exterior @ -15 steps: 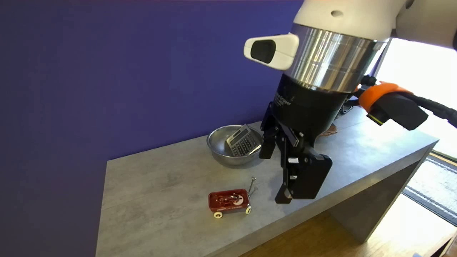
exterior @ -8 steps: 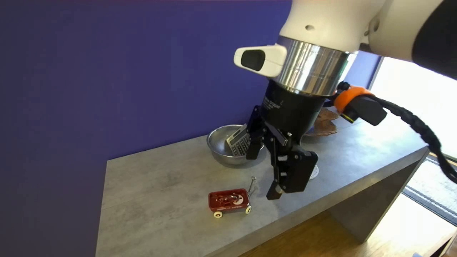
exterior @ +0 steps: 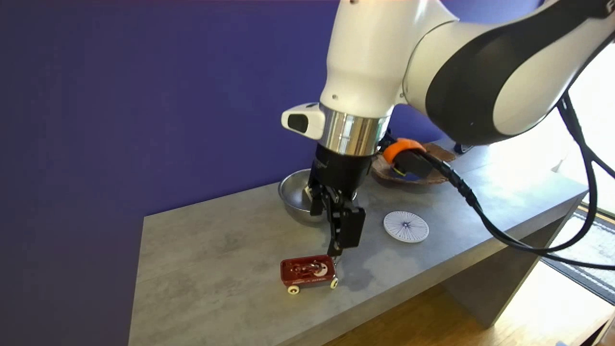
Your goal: Put the toy cart on the tray
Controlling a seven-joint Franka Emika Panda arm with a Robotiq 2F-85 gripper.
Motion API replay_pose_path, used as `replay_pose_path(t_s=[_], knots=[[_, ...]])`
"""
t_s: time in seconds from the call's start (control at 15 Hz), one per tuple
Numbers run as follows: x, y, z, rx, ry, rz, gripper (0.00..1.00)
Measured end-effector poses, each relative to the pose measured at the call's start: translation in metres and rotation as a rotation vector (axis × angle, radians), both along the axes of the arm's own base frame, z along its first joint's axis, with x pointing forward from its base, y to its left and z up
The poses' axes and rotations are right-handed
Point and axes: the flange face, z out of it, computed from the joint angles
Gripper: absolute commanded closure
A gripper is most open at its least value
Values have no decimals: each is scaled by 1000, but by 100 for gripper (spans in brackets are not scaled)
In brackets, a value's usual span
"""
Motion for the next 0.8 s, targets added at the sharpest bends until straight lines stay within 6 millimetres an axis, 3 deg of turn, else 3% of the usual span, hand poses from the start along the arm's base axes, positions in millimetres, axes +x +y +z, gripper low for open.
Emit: replay_pose_path(t_s=[0.4, 0.8], knots=[[-1, 3, -11, -3, 0, 7, 0], [-13, 20, -66, -23, 41, 38, 0]])
